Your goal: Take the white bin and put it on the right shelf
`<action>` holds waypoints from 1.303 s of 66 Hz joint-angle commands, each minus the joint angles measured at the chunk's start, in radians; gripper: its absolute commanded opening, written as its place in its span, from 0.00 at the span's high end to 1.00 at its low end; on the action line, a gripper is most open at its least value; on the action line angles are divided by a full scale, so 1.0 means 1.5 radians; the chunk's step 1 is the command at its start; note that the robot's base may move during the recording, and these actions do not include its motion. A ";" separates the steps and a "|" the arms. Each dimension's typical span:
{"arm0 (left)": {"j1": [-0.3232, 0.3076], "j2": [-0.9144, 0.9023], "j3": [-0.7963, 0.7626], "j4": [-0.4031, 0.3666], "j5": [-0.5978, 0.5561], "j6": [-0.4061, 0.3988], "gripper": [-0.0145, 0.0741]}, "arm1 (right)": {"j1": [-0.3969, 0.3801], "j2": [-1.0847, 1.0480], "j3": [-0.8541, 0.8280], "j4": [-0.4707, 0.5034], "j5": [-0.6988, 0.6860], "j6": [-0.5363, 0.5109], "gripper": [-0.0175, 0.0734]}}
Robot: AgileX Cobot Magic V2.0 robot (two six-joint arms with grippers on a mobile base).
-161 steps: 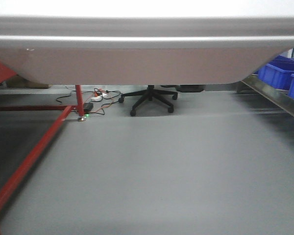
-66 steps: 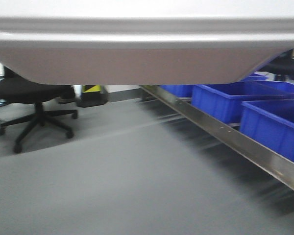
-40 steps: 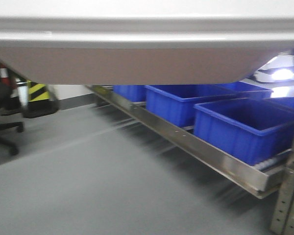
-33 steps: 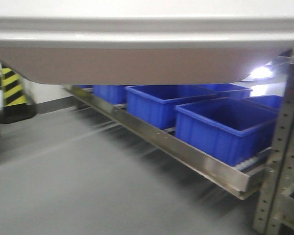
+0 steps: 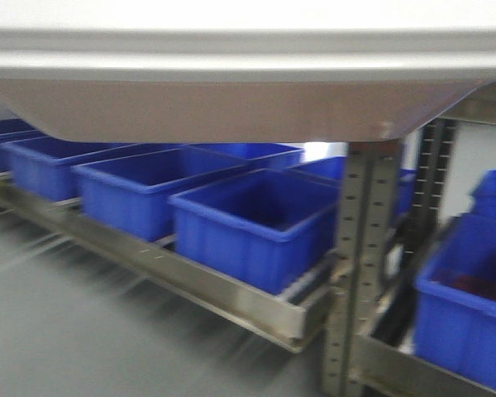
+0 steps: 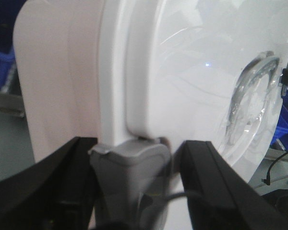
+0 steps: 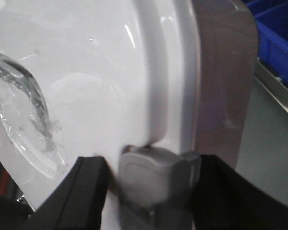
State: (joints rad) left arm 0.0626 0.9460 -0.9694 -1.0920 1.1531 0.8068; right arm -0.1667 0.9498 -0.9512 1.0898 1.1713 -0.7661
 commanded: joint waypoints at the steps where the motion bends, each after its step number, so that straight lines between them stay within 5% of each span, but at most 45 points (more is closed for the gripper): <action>1: -0.010 -0.011 -0.021 -0.112 0.082 0.011 0.56 | 0.007 -0.011 -0.018 0.133 0.034 -0.003 0.38; 86: -0.010 -0.010 -0.021 -0.112 0.082 0.011 0.56 | 0.007 -0.011 -0.018 0.133 0.034 -0.003 0.38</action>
State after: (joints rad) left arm 0.0626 0.9460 -0.9694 -1.0920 1.1531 0.8068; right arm -0.1667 0.9498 -0.9512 1.0916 1.1713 -0.7661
